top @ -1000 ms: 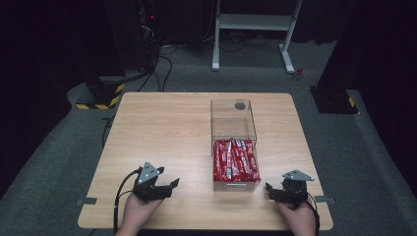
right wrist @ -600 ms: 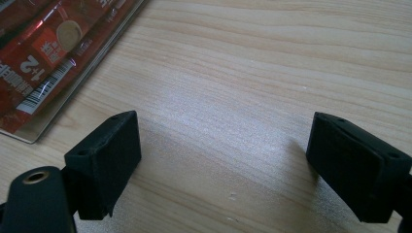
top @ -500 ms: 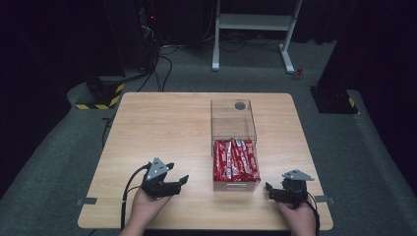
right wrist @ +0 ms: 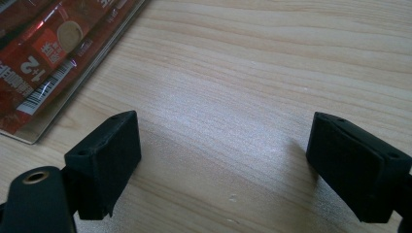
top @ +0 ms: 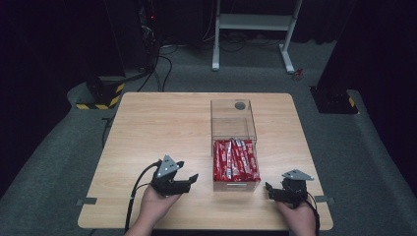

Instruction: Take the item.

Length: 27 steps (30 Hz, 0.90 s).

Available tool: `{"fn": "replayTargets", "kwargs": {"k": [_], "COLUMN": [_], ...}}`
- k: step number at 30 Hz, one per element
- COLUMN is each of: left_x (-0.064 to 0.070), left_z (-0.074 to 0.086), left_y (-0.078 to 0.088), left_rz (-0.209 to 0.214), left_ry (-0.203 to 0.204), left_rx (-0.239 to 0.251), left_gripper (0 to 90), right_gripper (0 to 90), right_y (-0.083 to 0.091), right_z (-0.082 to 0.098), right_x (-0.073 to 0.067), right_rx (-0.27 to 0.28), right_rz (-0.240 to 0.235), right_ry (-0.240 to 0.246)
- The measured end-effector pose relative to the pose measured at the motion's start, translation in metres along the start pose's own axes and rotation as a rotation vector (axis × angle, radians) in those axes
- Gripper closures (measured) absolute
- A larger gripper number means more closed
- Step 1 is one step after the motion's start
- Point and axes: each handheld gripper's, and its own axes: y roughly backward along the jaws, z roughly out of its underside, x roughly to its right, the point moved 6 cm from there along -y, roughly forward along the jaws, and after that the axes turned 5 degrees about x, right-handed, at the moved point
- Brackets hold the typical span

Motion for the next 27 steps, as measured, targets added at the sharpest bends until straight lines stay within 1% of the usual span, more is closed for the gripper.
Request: {"fn": "replayTargets", "kwargs": {"k": [8,17,18,19,27], "left_x": [0.009,0.020,0.025,0.023,0.034], "left_z": [-0.006,-0.018,-0.020,-0.020,-0.029], "left_y": [-0.009,-0.013,-0.016,-0.015,-0.021], "left_rz": [0.024,0.047,0.049,0.051,0.075], "left_ry": [-0.004,-0.012,0.040,-0.015,-0.028], "left_rx": [0.012,0.028,0.064,0.032,0.038], "left_gripper": [29.5,30.2,30.2,30.3,30.7], "right_gripper": [12.3,12.3,12.3,12.3,12.3], "right_y": [0.000,0.001,0.001,0.001,0.001], "right_z": [0.000,0.000,0.000,0.000,0.001], "right_x": [0.000,0.000,0.000,0.000,0.000], "right_rx": [-0.002,-0.001,-0.001,0.000,-0.001], "right_rz": [0.000,0.000,-0.001,0.000,-0.002], "right_ry": [-0.002,-0.001,-0.002,-0.002,0.006]}}
